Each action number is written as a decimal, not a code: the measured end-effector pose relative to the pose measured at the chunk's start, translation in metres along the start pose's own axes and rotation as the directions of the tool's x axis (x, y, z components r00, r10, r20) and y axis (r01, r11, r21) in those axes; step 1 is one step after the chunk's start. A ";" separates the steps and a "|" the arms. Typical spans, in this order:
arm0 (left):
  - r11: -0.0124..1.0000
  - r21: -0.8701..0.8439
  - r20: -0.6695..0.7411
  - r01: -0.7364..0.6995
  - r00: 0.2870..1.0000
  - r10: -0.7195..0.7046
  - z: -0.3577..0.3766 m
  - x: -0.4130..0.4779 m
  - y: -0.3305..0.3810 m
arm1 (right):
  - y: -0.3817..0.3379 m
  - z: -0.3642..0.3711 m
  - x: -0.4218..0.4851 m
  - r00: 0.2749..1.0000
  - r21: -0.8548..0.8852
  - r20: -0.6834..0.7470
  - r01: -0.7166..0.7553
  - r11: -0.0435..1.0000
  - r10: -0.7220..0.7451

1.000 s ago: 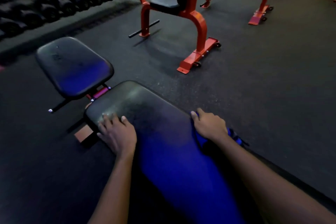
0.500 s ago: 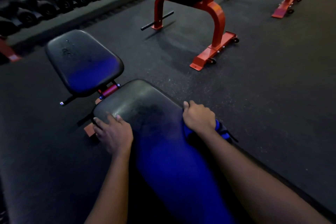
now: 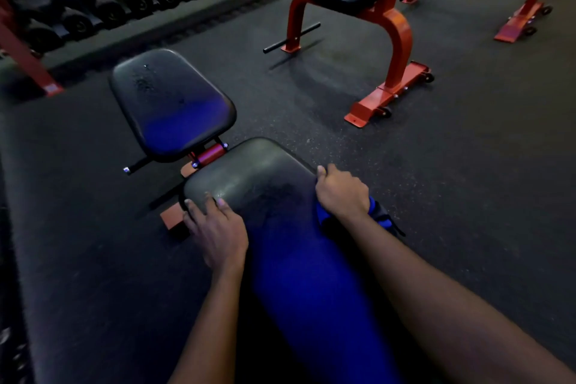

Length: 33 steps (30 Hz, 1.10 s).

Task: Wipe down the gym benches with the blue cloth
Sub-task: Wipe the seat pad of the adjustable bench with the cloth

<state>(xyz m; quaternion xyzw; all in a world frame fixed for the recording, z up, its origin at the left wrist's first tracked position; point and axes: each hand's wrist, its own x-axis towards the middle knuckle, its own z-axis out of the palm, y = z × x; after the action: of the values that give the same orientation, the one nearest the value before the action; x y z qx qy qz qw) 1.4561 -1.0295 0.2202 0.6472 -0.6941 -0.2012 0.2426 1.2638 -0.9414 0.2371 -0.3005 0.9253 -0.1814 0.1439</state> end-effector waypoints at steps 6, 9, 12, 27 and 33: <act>0.995 -0.086 -0.023 -0.042 0.999 0.040 -0.009 0.008 -0.012 | 0.003 0.024 -0.067 0.947 -0.133 -0.227 0.203 0.970 -0.229; 0.984 -0.173 -0.047 -0.046 0.998 0.038 -0.022 0.040 -0.030 | -0.019 0.046 -0.123 0.898 -0.217 -0.176 0.364 0.906 -0.403; 0.984 -0.174 0.049 0.042 0.998 -0.034 -0.018 0.073 -0.035 | -0.039 0.058 -0.135 0.870 -0.211 -0.028 0.476 0.854 -0.492; 0.766 -0.632 0.111 0.118 0.992 -0.061 0.001 0.086 -0.046 | -0.102 0.083 -0.104 0.877 -0.223 -0.150 0.421 0.879 -0.457; 0.735 -0.664 0.111 0.135 0.990 -0.082 0.004 0.087 -0.048 | -0.117 0.072 -0.040 0.882 -0.275 -0.032 0.445 0.852 -0.471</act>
<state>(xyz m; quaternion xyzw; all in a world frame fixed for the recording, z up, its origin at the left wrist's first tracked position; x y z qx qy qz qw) 1.4884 -1.1199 0.1950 0.5484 -0.5449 -0.4746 0.4208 1.3806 -1.0233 0.2288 -0.5190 0.8485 -0.1024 0.0102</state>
